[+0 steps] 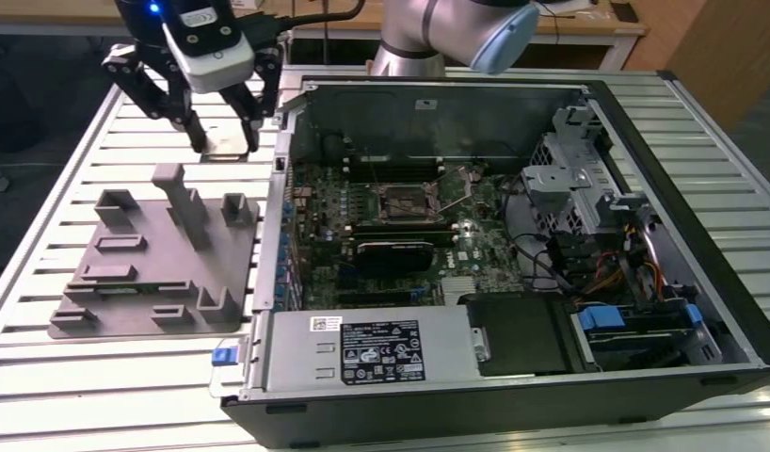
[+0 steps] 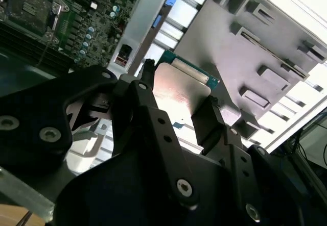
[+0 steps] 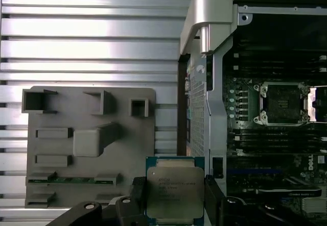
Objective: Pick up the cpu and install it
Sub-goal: 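Pick up the cpu and move it towards the insertion slot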
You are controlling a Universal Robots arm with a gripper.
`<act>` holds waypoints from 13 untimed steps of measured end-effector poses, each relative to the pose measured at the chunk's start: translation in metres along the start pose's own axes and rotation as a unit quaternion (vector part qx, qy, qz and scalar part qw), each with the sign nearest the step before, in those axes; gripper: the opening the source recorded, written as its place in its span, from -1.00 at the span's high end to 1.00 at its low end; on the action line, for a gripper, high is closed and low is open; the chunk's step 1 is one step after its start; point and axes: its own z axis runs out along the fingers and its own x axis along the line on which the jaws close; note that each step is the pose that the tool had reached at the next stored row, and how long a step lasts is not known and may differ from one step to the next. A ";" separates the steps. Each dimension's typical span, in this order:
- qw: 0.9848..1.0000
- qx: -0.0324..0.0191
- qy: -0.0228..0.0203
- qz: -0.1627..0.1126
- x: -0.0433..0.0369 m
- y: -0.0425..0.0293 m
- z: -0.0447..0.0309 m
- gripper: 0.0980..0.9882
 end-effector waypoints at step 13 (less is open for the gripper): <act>1.000 0.000 0.000 0.000 -0.0332 0.0003 0.0008 0.00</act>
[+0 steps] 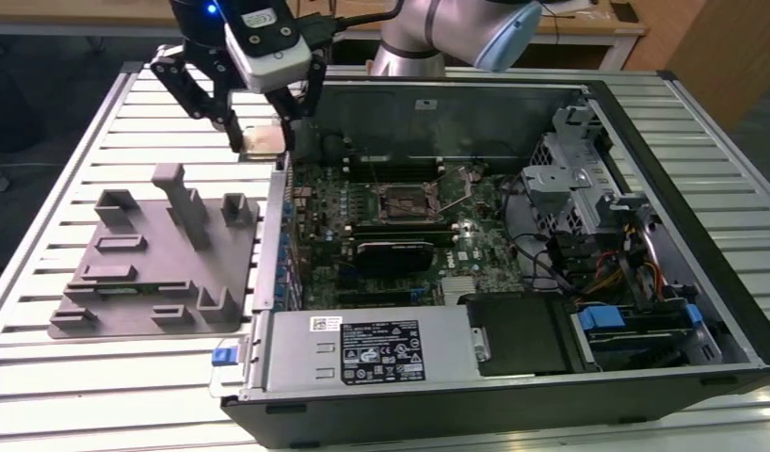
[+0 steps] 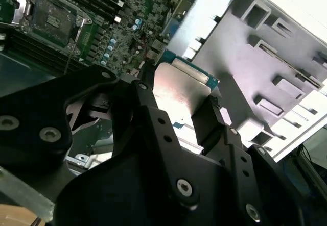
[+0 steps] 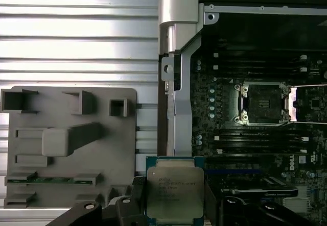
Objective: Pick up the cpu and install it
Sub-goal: 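Pick up the cpu and move it towards the insertion slot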
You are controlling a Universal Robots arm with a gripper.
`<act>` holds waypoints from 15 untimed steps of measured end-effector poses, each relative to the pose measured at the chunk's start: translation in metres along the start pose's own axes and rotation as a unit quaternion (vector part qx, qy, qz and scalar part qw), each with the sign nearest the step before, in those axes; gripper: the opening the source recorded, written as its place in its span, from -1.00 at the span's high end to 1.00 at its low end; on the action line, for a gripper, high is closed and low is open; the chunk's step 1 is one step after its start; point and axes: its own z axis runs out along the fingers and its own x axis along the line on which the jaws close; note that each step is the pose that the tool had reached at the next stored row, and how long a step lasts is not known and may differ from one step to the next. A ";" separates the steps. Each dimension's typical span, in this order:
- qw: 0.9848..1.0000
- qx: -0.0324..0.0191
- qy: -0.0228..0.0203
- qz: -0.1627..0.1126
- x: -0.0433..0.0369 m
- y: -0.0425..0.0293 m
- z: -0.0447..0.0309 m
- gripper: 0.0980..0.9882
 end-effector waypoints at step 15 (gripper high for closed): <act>1.000 0.000 0.000 0.000 -0.0401 0.0004 0.0010 0.00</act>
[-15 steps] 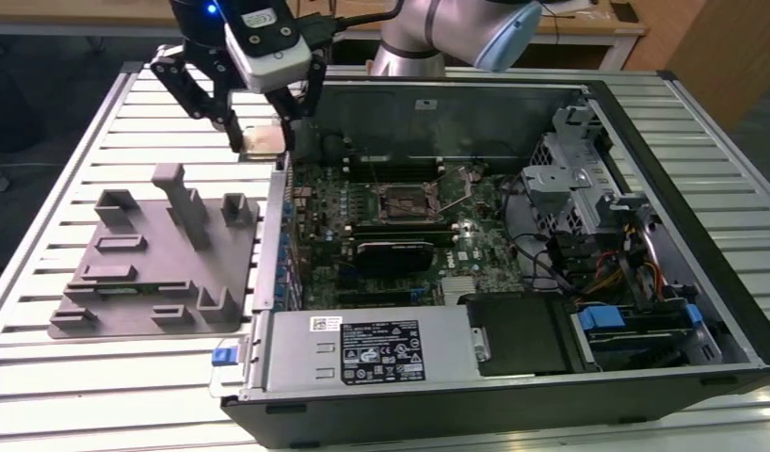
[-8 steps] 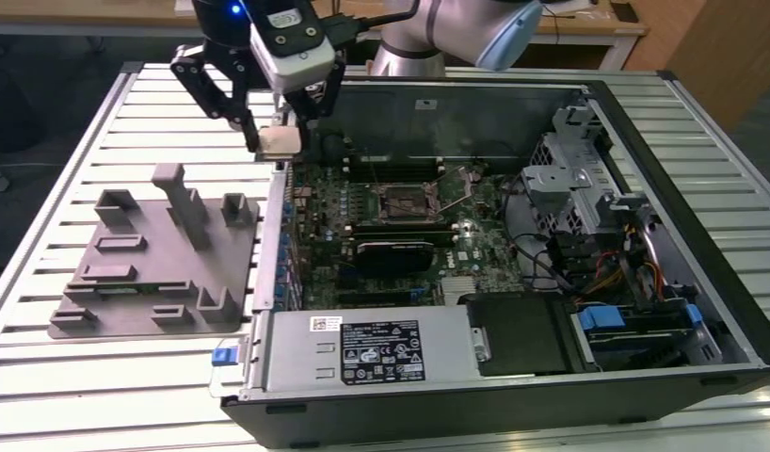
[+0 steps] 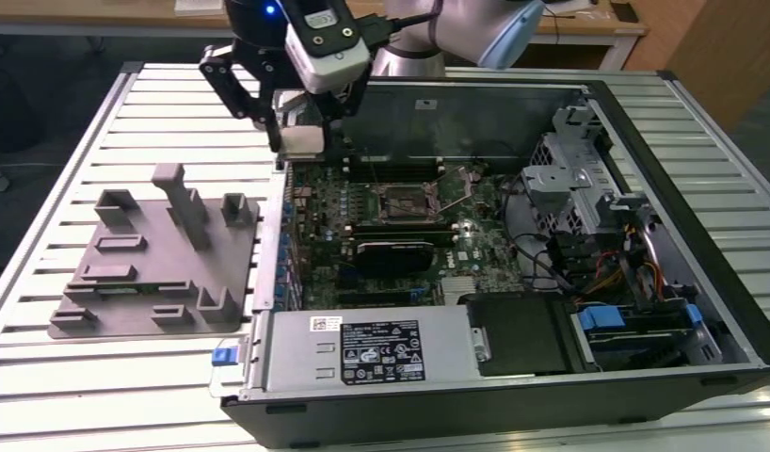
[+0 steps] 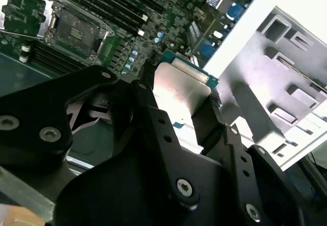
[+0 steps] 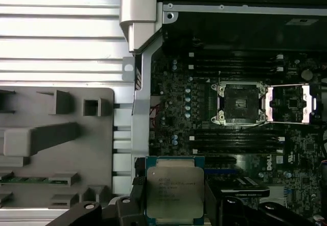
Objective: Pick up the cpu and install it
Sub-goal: 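Pick up the cpu and move it towards the insertion slot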
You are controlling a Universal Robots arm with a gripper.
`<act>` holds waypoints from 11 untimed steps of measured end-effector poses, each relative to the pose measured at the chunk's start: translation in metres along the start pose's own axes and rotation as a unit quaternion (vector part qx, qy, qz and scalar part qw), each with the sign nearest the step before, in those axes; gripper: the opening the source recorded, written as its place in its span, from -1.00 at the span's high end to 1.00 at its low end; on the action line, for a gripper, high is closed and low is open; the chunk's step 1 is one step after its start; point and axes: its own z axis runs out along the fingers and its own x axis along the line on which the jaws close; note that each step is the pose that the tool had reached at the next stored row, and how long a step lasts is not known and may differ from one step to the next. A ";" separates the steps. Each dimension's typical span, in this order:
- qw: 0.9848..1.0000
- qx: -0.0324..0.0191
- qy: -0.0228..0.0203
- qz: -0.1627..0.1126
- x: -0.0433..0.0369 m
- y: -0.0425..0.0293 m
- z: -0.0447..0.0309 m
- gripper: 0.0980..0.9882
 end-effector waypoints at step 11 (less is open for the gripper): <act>1.000 0.000 0.000 0.000 -0.0316 0.0003 0.0008 0.00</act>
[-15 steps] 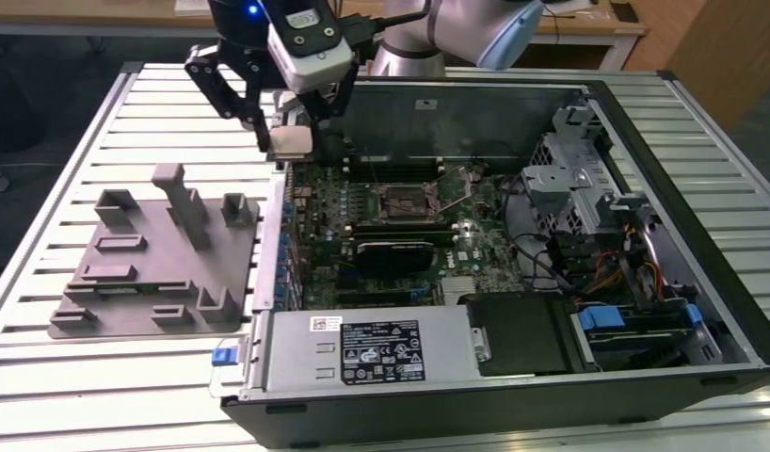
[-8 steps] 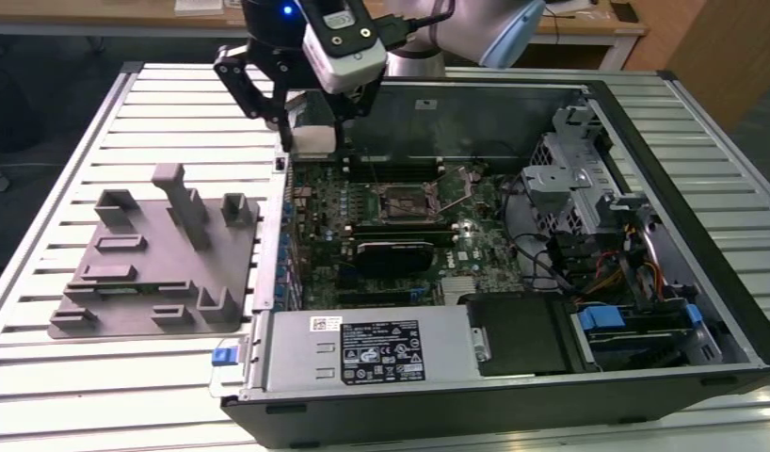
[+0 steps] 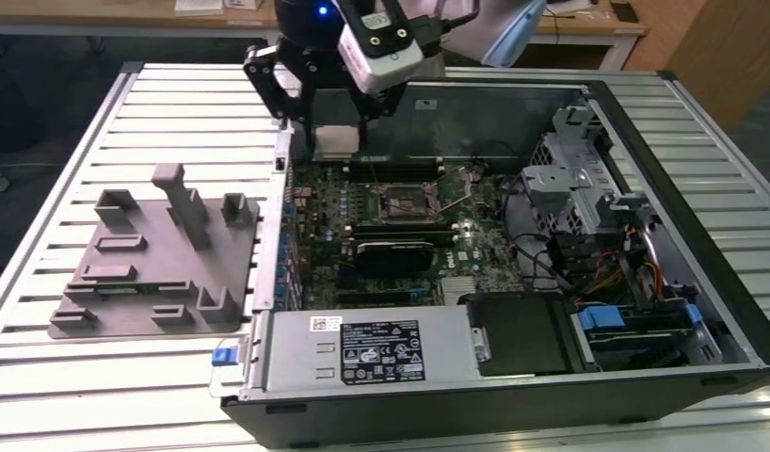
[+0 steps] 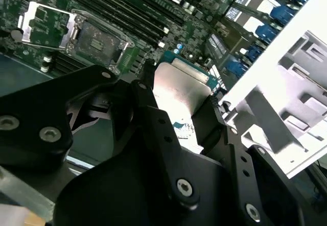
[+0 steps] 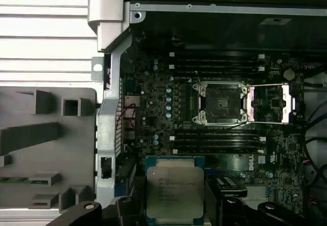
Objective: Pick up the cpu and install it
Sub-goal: 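Pick up the cpu and move it towards the insertion slot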
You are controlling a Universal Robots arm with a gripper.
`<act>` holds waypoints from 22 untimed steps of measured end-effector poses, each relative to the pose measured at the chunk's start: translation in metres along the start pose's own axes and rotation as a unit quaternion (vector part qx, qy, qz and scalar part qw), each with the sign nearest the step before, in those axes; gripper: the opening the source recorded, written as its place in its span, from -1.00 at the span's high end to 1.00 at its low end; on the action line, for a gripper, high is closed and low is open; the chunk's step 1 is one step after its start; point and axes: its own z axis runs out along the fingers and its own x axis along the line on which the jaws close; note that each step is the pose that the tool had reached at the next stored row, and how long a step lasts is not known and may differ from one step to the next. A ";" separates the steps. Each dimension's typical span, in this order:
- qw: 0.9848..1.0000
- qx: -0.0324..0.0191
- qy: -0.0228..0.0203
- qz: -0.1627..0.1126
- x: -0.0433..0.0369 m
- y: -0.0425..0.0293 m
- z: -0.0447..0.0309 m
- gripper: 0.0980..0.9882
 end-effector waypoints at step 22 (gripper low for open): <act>1.000 0.000 0.000 0.000 -0.0630 0.0003 0.0103 0.00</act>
